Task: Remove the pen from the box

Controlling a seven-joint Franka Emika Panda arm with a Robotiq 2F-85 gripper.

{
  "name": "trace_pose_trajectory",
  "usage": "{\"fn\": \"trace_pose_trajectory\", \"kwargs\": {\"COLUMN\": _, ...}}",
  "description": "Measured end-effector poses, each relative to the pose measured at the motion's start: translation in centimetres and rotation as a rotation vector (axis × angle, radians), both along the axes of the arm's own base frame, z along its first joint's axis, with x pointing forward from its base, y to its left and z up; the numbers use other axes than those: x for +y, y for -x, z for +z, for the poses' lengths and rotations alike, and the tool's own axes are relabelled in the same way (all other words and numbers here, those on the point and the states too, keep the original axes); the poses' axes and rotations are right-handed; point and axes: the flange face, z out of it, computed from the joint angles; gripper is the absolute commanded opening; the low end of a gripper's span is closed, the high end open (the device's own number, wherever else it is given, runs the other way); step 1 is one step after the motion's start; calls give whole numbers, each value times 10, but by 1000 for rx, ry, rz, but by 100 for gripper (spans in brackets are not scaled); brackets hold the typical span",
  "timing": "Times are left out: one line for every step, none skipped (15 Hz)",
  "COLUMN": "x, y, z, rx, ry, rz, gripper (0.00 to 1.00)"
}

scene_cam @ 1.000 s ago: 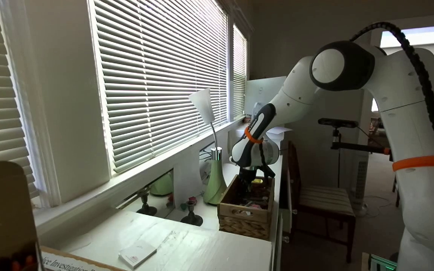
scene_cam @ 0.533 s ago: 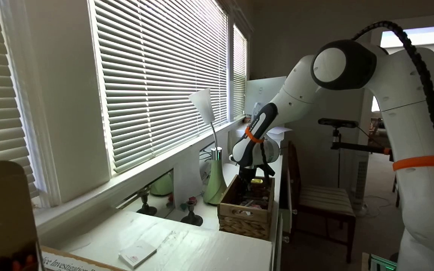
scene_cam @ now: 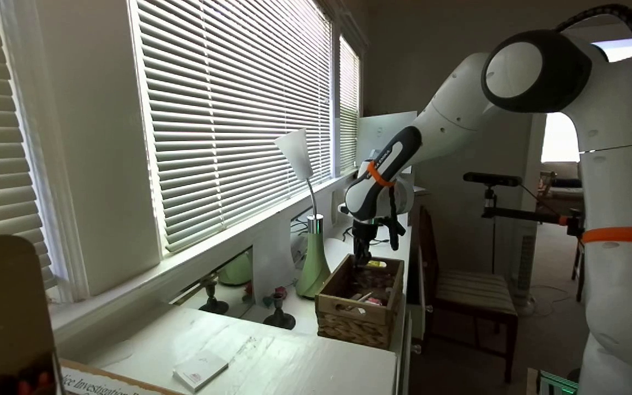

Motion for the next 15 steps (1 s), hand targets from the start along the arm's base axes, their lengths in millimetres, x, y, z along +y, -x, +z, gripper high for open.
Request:
{"fn": "trace_pose_trajectory", "kwargs": {"x": -1, "y": 2, "z": 11, "rx": -17, "ry": 4, "rz": -3, "gripper": 3}}
{"fn": "trace_pose_trajectory", "kwargs": {"x": -2, "y": 4, "z": 21, "rx": -34, "ry": 7, "rz": -7, "gripper": 3}}
{"fn": "trace_pose_trajectory", "kwargs": {"x": -3, "y": 6, "z": 31, "rx": -51, "ry": 11, "rz": -11, "gripper": 3}}
{"fn": "trace_pose_trajectory", "kwargs": {"x": -4, "y": 8, "z": 41, "rx": -68, "ry": 15, "rz": -14, "gripper": 3}}
{"fn": "trace_pose_trajectory", "kwargs": {"x": -6, "y": 11, "z": 50, "rx": -82, "ry": 19, "rz": -18, "gripper": 3}}
{"fn": "trace_pose_trajectory", "kwargs": {"x": -8, "y": 15, "z": 57, "rx": -94, "ry": 21, "rz": -24, "gripper": 3}}
{"fn": "trace_pose_trajectory", "kwargs": {"x": -12, "y": 19, "z": 64, "rx": -104, "ry": 24, "rz": -34, "gripper": 3}}
{"fn": "trace_pose_trajectory", "kwargs": {"x": -18, "y": 25, "z": 70, "rx": -111, "ry": 27, "rz": -47, "gripper": 3}}
{"fn": "trace_pose_trajectory", "kwargs": {"x": -27, "y": 31, "z": 74, "rx": -118, "ry": 29, "rz": -65, "gripper": 3}}
{"fn": "trace_pose_trajectory", "kwargs": {"x": -37, "y": 38, "z": 76, "rx": -120, "ry": 31, "rz": -84, "gripper": 3}}
{"fn": "trace_pose_trajectory", "kwargs": {"x": -49, "y": 46, "z": 77, "rx": -120, "ry": 34, "rz": -105, "gripper": 3}}
{"fn": "trace_pose_trajectory", "kwargs": {"x": -62, "y": 54, "z": 76, "rx": -119, "ry": 36, "rz": -123, "gripper": 3}}
{"fn": "trace_pose_trajectory", "kwargs": {"x": -76, "y": 62, "z": 76, "rx": -120, "ry": 39, "rz": -137, "gripper": 3}}
{"fn": "trace_pose_trajectory", "kwargs": {"x": -88, "y": 69, "z": 77, "rx": -125, "ry": 46, "rz": -149, "gripper": 3}}
{"fn": "trace_pose_trajectory", "kwargs": {"x": -98, "y": 74, "z": 78, "rx": -135, "ry": 56, "rz": -163, "gripper": 3}}
